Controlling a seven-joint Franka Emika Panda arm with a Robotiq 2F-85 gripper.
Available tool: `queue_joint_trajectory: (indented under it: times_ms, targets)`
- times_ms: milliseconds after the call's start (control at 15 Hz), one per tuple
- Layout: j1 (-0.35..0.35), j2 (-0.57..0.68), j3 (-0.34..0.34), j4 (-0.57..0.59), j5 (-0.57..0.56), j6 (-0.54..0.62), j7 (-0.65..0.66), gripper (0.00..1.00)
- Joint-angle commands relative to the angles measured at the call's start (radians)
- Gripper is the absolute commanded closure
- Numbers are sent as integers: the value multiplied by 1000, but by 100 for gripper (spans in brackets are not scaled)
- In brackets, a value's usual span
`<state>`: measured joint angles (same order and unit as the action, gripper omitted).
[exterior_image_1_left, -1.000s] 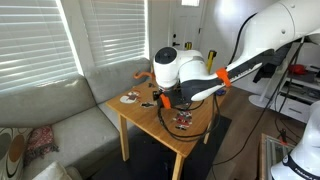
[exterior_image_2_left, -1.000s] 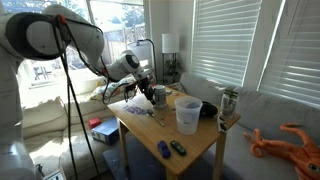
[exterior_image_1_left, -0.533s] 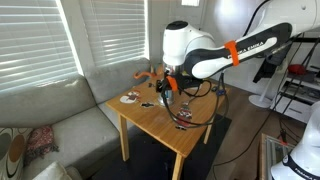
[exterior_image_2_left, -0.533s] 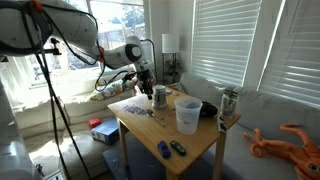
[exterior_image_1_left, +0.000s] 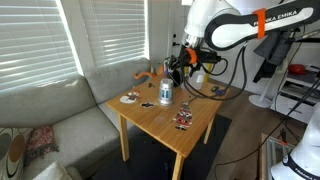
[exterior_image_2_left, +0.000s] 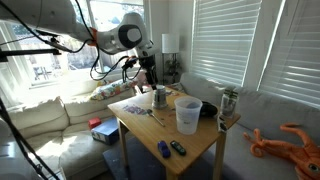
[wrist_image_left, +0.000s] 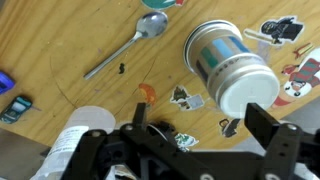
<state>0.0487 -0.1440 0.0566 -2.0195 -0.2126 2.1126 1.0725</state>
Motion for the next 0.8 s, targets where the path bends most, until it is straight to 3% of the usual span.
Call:
queue_joint_trajectory:
  times_ms: [0,67,133,467,733]
  targets:
    - [-56,-101,-37,-117,-14,76,-136,0]
    - [-78,-112,-46,-136,-37,96,-155,0]
    - [-68,-59,-16,-61,-7,40,-108,0]
    - [-80,-61,-9,-70,-9,46,-117,0]
    - [-88,-54,-49,-38,68,9,-252,0]
